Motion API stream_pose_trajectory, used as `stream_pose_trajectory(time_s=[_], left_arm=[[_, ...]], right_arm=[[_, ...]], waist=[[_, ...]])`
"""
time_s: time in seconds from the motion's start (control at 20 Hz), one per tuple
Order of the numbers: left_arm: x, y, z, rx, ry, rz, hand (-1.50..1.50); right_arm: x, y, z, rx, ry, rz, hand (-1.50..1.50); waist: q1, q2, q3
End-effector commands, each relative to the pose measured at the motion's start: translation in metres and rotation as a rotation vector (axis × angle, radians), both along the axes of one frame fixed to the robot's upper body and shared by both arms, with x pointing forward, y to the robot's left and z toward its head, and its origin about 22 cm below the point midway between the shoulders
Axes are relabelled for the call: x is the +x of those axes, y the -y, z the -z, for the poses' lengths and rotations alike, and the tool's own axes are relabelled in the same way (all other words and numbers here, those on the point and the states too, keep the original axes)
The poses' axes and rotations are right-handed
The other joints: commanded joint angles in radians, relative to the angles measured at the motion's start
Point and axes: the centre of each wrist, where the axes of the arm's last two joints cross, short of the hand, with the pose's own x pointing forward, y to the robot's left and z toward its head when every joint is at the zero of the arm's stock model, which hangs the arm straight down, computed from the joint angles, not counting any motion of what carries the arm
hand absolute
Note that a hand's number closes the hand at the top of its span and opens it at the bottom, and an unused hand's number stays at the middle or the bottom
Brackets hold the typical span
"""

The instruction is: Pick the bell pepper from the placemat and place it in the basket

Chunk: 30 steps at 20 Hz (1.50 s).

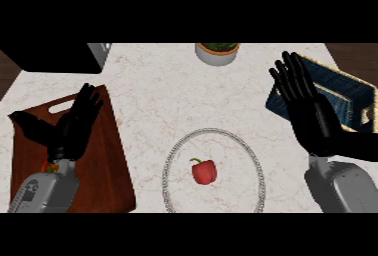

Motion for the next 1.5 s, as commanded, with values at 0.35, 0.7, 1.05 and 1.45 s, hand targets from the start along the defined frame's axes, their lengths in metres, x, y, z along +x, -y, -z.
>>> stream_pose_trajectory(time_s=[0.35, 0.7, 1.05, 1.45], left_arm=[[-0.020, 0.005, -0.012, 0.149, 0.186, 0.007, 0.00], [-0.026, 0.013, -0.008, 0.161, 0.179, -0.033, 0.00], [-0.039, -0.001, 0.000, 0.176, 0.154, -0.100, 0.00], [-0.046, 0.006, -0.002, 0.176, 0.175, -0.082, 0.00]], right_arm=[[-0.078, -0.075, 0.024, -0.434, 0.306, -0.032, 1.50], [-0.112, -0.133, 0.091, -0.542, 0.197, 0.351, -1.50], [-0.116, -0.084, 0.123, -0.856, 0.076, 0.681, -1.50], [-0.143, -0.090, 0.122, -1.209, -0.189, 0.615, -1.50]], waist=[[0.024, 0.015, 0.056], [-0.018, 0.019, 0.056], [-0.090, 0.001, 0.043], [-0.067, 0.010, 0.043]])
